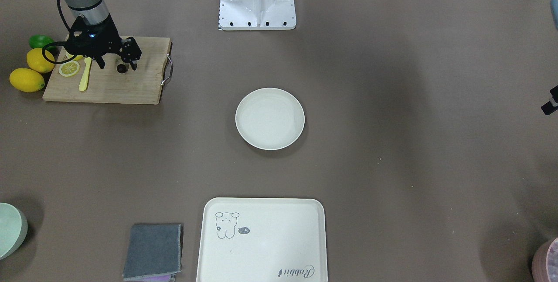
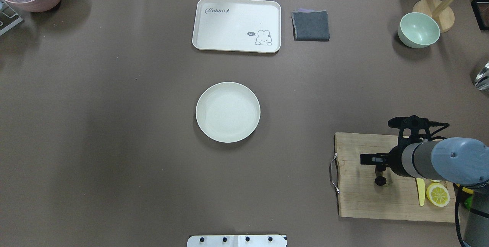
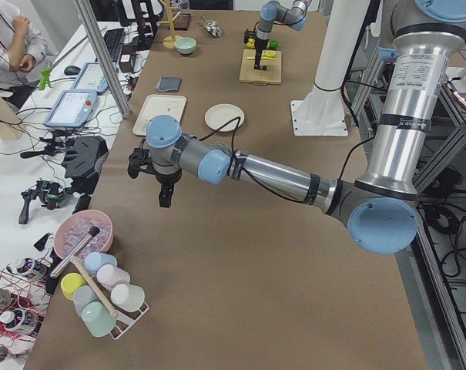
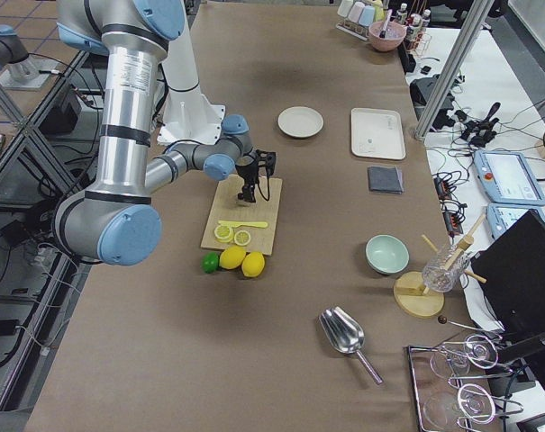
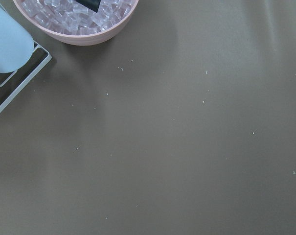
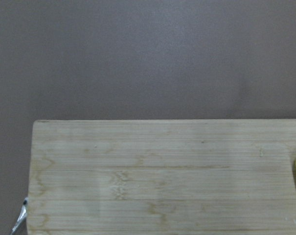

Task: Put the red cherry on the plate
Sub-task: 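Lower the right gripper and grasp the two dark cherries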

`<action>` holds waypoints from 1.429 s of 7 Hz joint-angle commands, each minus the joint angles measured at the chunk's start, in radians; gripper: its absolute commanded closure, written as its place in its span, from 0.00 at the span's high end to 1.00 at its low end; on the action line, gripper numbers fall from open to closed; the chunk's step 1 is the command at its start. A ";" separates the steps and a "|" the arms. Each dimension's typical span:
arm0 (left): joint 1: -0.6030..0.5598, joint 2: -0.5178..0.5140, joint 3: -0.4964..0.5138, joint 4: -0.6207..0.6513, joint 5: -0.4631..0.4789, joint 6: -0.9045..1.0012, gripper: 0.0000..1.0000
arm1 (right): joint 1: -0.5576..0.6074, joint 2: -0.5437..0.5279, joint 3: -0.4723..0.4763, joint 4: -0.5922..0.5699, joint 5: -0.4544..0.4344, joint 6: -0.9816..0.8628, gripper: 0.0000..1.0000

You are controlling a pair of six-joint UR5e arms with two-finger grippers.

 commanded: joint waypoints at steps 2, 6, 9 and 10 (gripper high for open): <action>0.000 0.001 -0.002 -0.002 0.000 0.000 0.97 | -0.024 -0.009 -0.007 0.006 -0.020 0.002 0.83; 0.000 0.018 -0.014 -0.003 0.000 0.003 0.97 | -0.033 -0.011 -0.007 0.009 -0.024 -0.001 0.59; 0.000 0.046 -0.034 -0.005 0.000 0.003 0.97 | -0.041 -0.022 -0.007 0.029 -0.033 0.001 0.00; -0.002 0.047 -0.041 -0.005 0.000 0.003 0.97 | -0.044 -0.022 -0.005 0.029 -0.038 0.001 0.00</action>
